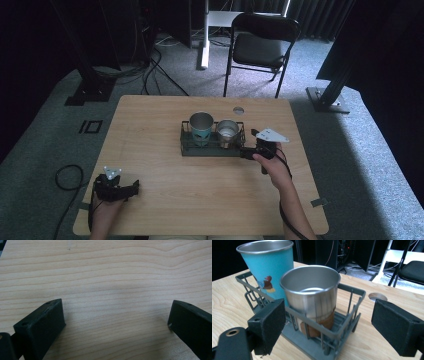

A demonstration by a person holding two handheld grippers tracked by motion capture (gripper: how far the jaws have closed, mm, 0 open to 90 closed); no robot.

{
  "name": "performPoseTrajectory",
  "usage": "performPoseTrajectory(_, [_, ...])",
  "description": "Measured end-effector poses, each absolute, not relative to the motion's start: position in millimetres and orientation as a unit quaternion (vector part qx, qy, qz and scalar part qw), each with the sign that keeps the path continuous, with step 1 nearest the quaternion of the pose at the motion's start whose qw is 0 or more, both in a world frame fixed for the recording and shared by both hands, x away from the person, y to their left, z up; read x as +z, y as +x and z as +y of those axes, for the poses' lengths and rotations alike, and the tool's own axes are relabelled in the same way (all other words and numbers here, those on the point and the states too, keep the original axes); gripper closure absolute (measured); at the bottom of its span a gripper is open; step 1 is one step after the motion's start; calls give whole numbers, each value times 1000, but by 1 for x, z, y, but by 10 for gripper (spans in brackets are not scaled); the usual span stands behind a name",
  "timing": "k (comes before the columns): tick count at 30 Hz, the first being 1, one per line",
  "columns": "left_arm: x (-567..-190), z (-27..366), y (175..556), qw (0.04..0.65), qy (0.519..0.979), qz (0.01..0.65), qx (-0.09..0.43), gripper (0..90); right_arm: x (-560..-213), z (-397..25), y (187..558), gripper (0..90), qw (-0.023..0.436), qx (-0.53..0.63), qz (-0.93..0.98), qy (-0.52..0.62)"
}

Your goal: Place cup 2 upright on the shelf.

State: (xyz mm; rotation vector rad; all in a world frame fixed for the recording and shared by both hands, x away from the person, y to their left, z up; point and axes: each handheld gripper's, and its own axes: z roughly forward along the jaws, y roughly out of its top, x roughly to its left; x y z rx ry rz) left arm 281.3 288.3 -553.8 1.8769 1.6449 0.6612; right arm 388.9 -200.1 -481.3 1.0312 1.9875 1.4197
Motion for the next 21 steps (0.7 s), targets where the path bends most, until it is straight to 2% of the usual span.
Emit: performPoseTrajectory(21, [-554,288,281,276,699,612,246,13,-500,-227,365,122,232,505,735,389])
